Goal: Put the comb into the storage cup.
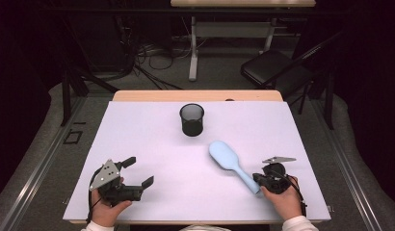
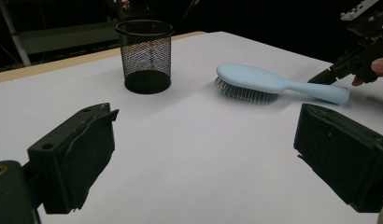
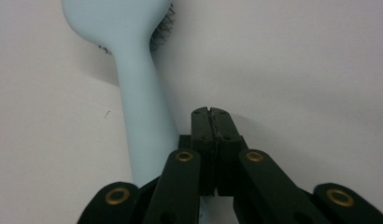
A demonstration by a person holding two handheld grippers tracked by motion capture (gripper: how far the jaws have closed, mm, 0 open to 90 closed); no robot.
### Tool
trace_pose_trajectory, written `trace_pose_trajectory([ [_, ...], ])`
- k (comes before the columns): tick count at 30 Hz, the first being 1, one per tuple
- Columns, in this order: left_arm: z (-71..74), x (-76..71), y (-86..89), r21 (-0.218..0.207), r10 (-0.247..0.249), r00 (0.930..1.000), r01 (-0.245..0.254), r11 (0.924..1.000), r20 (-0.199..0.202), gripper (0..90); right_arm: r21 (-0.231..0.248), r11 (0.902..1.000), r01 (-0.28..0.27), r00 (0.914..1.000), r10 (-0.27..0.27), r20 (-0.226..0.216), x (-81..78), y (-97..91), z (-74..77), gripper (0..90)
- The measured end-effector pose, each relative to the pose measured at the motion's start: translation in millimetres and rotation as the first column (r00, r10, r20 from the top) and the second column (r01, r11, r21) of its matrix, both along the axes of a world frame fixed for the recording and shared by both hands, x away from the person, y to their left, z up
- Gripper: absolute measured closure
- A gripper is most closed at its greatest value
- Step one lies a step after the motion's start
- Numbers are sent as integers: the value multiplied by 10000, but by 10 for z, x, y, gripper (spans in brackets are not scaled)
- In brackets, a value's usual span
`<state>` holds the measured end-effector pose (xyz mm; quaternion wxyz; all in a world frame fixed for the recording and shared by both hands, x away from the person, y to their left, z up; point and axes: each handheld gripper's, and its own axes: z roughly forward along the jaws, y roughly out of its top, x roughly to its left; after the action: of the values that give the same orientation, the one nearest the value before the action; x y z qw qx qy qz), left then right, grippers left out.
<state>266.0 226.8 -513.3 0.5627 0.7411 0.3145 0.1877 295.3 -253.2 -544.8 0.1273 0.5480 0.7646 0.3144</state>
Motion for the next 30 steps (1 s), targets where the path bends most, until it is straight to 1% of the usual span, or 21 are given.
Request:
trace_pose_trajectory([
  [1, 0, 0, 0, 5, -2, 10000, 2, 10000, 1, 52, 35, 10000, 22, 10000, -22, 67, 3, -7, -5, 891],
  [3, 0, 0, 0, 9, 1, 10000, -1, 10000, 2, 52, 73, 9999, 103, 9999, -103, 4, 4, -18, -1, 886],
  [10, -4, 5, -4, 53, -7, 10000, 7, 10000, 17, 54, 214, 9997, 148, 9998, -150, 124, 4, -42, 11, 864],
  [16, -6, 10, -4, 55, -18, 10000, 18, 10000, -15, 57, 318, 9993, 175, 9993, -185, 338, -6, -59, 38, 829],
  [20, -6, 10, -4, 47, -13, 10000, 13, 10000, -38, 60, 406, 9990, 194, 9989, -211, 422, -15, -77, 65, 792],
  [21, -6, 10, -4, 40, -12, 10000, 12, 10000, -59, 62, 435, 9989, 191, 9984, -214, 531, -15, -81, 66, 786],
  [29, -6, 11, -4, 42, 29, 9999, -29, 10000, -97, 64, 524, 9985, 162, 9972, -199, 719, -31, -88, 104, 675],
  [30, -6, 11, -5, 29, 35, 9999, -35, 10000, -105, 65, 603, 9980, 161, 9969, -207, 764, -34, -85, 108, 664],
])
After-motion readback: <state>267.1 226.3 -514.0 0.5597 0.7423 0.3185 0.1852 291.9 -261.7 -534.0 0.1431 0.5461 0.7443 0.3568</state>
